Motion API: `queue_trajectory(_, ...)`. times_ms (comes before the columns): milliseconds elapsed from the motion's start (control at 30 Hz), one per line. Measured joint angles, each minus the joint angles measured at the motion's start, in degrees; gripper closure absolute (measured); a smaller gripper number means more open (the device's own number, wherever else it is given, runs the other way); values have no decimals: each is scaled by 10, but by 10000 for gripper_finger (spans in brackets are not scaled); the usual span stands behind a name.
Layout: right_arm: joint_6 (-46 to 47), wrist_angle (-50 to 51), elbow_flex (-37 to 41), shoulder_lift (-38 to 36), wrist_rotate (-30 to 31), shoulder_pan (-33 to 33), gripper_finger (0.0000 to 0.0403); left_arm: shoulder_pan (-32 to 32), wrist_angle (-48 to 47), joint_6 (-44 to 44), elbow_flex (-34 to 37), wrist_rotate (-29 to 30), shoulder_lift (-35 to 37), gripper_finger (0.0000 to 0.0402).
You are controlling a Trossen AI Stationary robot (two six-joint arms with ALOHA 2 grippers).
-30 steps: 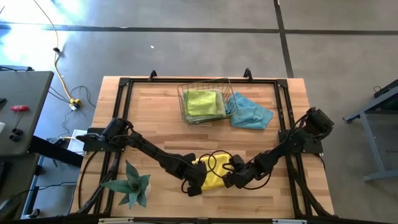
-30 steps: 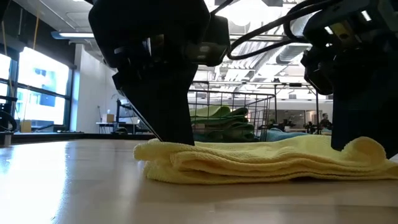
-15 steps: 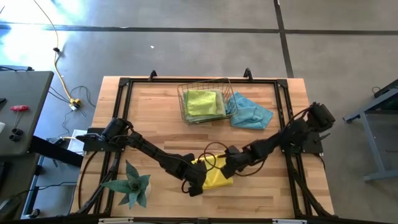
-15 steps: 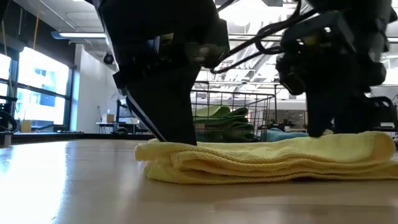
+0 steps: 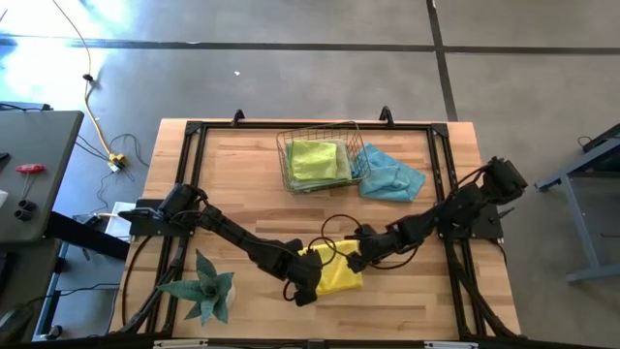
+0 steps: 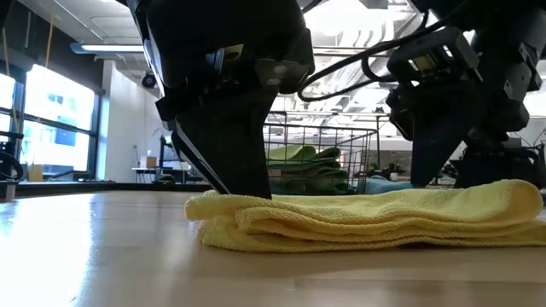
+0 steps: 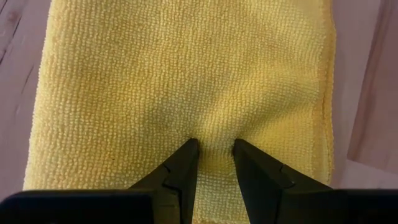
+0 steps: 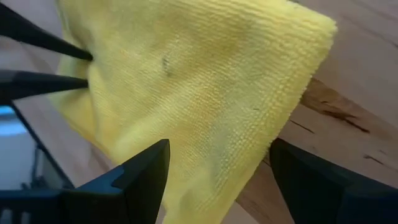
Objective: Fold microfiber towels
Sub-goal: Stack the yellow towel on top of the stacked towels into the wire basket
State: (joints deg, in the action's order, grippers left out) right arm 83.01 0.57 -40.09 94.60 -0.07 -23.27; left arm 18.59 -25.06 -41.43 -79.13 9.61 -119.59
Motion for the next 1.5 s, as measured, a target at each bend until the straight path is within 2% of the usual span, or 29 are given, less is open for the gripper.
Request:
queue_trajectory(200,8,-85,35,0,18,-12,135,-2,3,0,0,0,0,305)
queue_trajectory(600,8,-108,35,4,42,-24,146,-3,19,0,0,1,0,305)
queue_trajectory(700,10,-108,35,4,44,-24,173,-4,24,0,0,1,0,305)
queue_trajectory(800,11,-107,35,5,44,-24,218,-4,27,0,0,1,0,305)
queue_trajectory(1033,7,-130,34,7,49,-24,363,-3,27,0,0,10,0,305)
queue_trajectory(1100,4,-146,34,7,54,-24,391,-4,27,0,0,10,0,305)
queue_trajectory(1267,-6,-176,34,6,43,-22,397,-5,24,0,-5,7,4,305)
queue_trajectory(1500,-37,-186,33,-17,12,-2,401,-8,-18,19,-56,14,38,305)
